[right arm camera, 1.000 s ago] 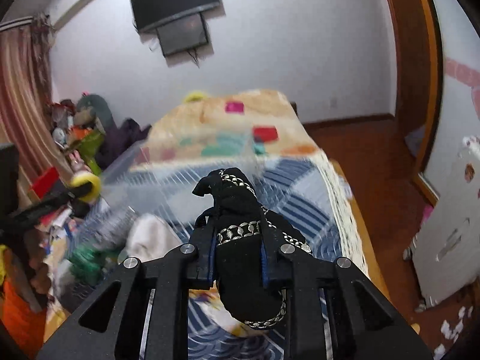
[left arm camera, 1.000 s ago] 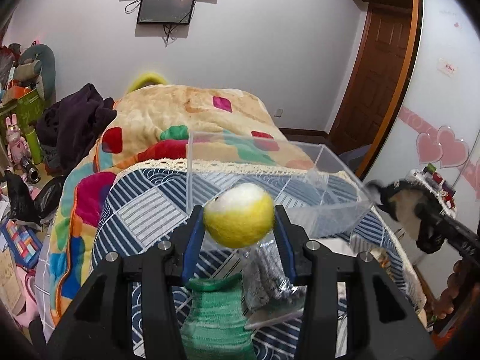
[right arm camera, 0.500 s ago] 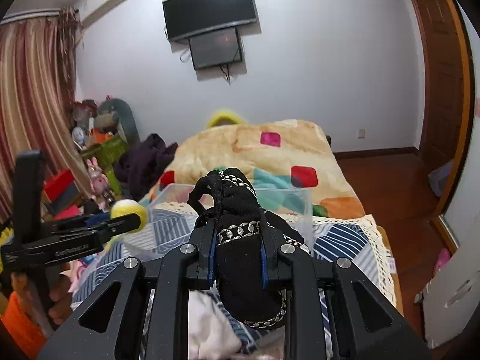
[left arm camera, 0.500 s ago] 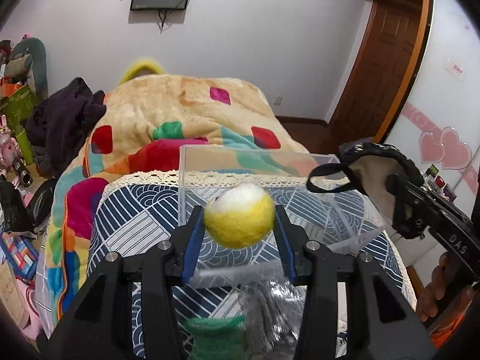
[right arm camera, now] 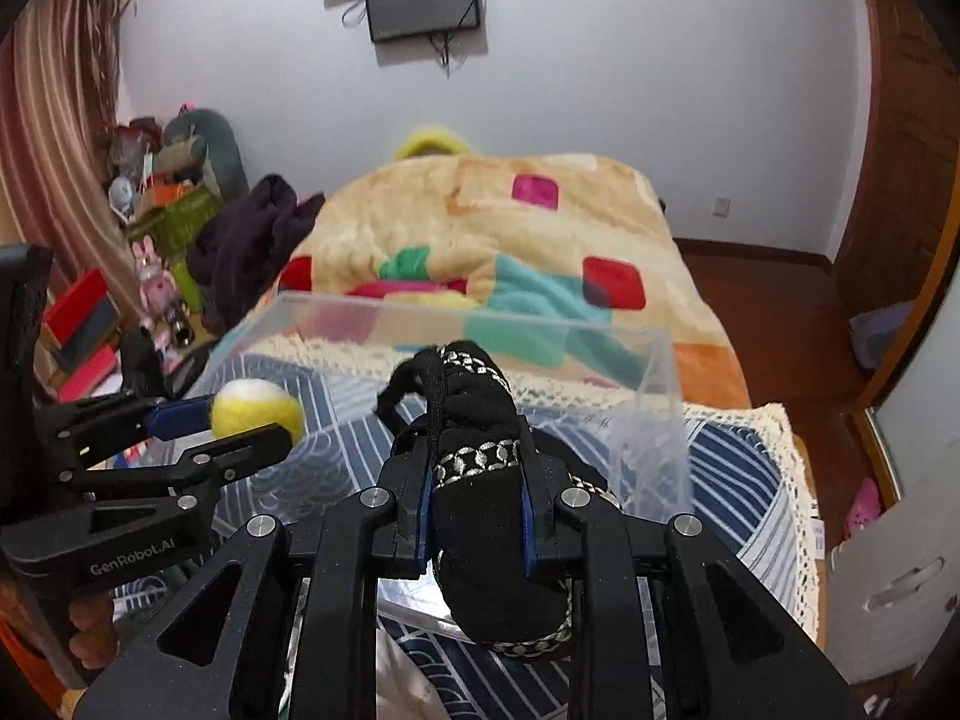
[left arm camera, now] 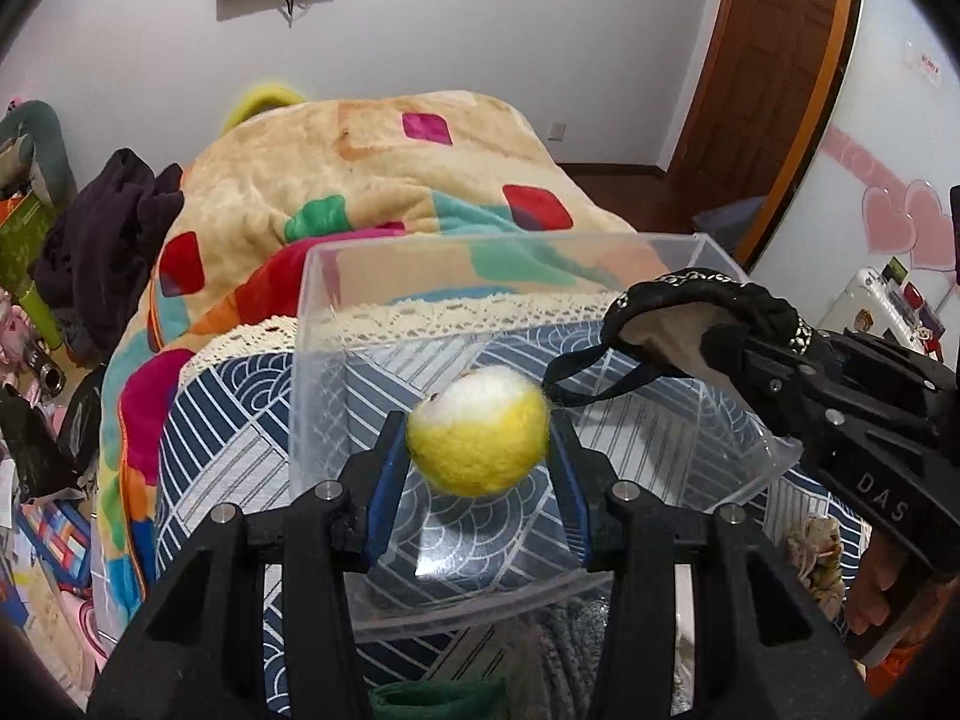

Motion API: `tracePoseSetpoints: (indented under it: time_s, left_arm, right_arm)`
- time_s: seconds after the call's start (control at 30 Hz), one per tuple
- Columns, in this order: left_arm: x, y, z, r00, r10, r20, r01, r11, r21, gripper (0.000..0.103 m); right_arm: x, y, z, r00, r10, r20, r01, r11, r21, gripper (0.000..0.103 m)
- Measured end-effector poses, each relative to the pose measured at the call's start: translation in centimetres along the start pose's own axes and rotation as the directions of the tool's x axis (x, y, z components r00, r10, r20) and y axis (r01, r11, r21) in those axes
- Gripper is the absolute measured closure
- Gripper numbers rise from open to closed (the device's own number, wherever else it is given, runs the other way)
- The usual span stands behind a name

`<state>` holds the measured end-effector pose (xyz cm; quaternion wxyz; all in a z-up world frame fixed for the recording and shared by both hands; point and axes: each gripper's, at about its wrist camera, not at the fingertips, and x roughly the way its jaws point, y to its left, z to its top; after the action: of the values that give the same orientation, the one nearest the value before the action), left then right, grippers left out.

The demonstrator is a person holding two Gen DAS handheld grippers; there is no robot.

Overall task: Organize soft objects
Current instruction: 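Carry the doll into the clear box with the left tool while the right tool drops the black bag in, then grasp the silver foil bag with the left tool while the right tool grasps the white cloth bag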

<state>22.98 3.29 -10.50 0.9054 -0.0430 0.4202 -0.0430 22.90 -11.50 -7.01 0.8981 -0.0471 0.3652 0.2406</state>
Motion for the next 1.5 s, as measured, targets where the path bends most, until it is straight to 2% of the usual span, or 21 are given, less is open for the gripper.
tracePoseSetpoints:
  time_s: [0.27, 0.43, 0.47, 0.53, 0.73, 0.87, 0.97, 1.03, 1.07, 1.5]
  left_arm:
    - [-0.6, -0.2, -0.2, 1.0, -0.008, 0.011, 0.008, 1.0, 0.009, 0.053]
    - [-2.3, 0.1, -0.3, 0.999, -0.012, 0.051, 0.012, 1.0, -0.002, 0.047]
    - [-2.9, 0.2, -0.3, 0.998, -0.011, 0.066, 0.011, 1.0, -0.003, 0.045]
    - [-4.1, 0.2, -0.3, 0.995, -0.01, 0.097, 0.01, 1.0, -0.007, 0.035]
    - [-6.9, 0.5, -0.6, 0.987, -0.015, 0.163, 0.018, 1.0, -0.014, 0.025]
    - [-8.3, 0.9, -1.4, 0.982, -0.034, 0.187, 0.04, 0.999, -0.03, 0.022]
    - [-8.8, 0.9, -2.5, 0.98, -0.014, 0.201, 0.016, 1.0, -0.008, 0.016]
    - [-8.7, 0.9, -3.3, 0.982, -0.002, 0.191, 0.002, 1.0, -0.001, 0.016]
    - [-8.6, 1.0, -3.8, 0.984, -0.011, 0.179, 0.011, 1.0, -0.001, 0.016]
    - [-6.5, -0.4, -7.3, 0.994, -0.066, 0.09, 0.065, 0.998, 0.012, 0.016]
  right_arm:
    - [0.1, 0.0, -0.3, 0.999, 0.023, -0.046, -0.023, 1.0, -0.017, 0.075]
    - [-0.6, -0.1, -0.6, 0.998, 0.037, -0.044, -0.038, 0.999, -0.018, 0.059]
    - [-1.0, -0.2, -0.6, 0.999, 0.042, -0.034, -0.043, 0.999, -0.016, 0.059]
    - [-1.6, -0.2, -0.6, 0.999, 0.044, -0.02, -0.045, 0.999, -0.015, 0.055]
    - [-4.4, -0.2, -0.6, 0.997, 0.057, 0.051, -0.057, 0.998, -0.007, 0.034]
    - [-6.0, -0.1, -1.1, 0.995, 0.059, 0.086, -0.058, 0.998, -0.007, 0.033]
    - [-6.6, -0.2, -1.8, 0.992, 0.082, 0.095, -0.083, 0.997, 0.002, 0.033]
    - [-6.8, -0.1, -2.3, 0.991, 0.098, 0.096, -0.098, 0.995, 0.001, 0.022]
    - [-6.8, -0.1, -2.6, 0.99, 0.099, 0.098, -0.099, 0.995, 0.002, 0.021]
    - [-4.4, 1.2, -6.4, 0.992, 0.13, 0.002, -0.13, 0.992, -0.005, 0.021]
